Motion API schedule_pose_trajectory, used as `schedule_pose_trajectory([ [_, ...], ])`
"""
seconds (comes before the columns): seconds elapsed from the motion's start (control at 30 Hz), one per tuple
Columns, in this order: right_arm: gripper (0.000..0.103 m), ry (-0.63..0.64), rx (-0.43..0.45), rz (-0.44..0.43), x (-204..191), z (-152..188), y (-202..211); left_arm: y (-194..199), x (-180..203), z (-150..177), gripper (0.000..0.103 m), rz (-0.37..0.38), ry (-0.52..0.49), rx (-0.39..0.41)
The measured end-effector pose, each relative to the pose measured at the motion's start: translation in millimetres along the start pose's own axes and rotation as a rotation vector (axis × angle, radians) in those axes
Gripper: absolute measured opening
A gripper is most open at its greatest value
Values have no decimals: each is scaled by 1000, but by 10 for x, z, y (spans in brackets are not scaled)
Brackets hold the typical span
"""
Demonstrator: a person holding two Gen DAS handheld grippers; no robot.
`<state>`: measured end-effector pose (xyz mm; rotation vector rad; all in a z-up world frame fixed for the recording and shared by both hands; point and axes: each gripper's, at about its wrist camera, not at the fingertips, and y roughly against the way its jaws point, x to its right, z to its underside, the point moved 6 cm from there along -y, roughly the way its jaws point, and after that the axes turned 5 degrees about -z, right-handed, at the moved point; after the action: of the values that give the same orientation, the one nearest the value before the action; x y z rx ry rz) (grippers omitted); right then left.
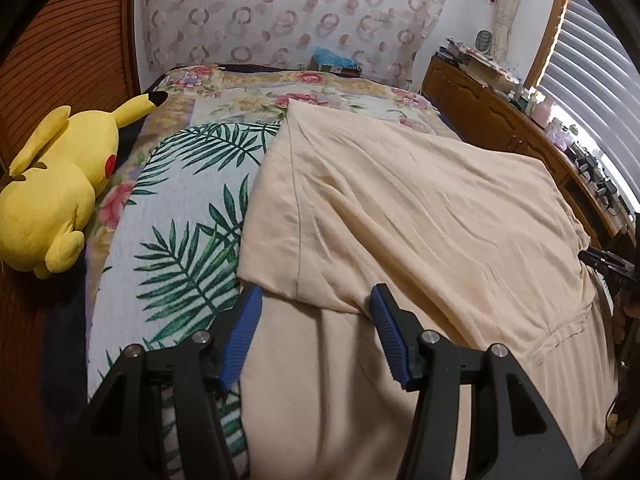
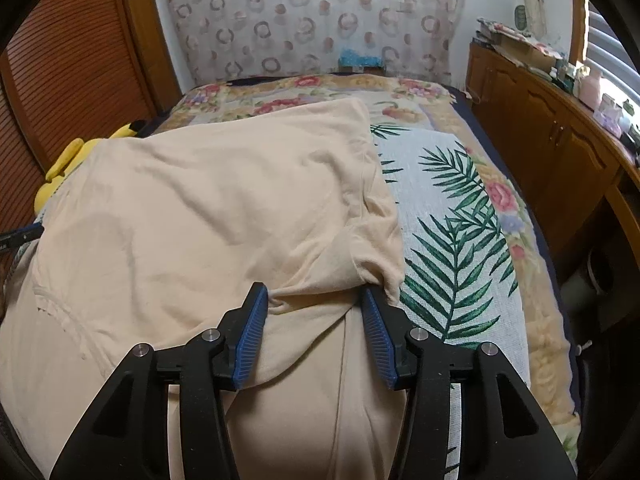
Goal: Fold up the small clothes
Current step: 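Move both tools to the folded shirt edge and grasp it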
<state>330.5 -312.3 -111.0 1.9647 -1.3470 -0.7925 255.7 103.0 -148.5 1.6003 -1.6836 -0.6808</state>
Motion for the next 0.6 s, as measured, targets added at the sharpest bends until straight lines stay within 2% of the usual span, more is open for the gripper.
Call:
schedule_pose_trajectory([
  [0.17,49,2,-1,1,-1,4,-1,-3,21,-101,28,44,7,9],
  [0.27,49,2,0,1,6,3,1,-35,70,-137,27,42,-19,8],
  [0.37,50,0,0,-1,-2,5,0,-114,29,-133,27,21,-4,-21],
  [0.5,50,1,0,1,-1,6,-1,-104,8,-141,27,29,2,-11],
  [0.57,50,1,0,0,-1,7,0,-91,73,-112,7,17,-44,-10],
  [0.6,50,1,0,0,-1,9,1,-92,90,-108,7,18,-54,-9],
])
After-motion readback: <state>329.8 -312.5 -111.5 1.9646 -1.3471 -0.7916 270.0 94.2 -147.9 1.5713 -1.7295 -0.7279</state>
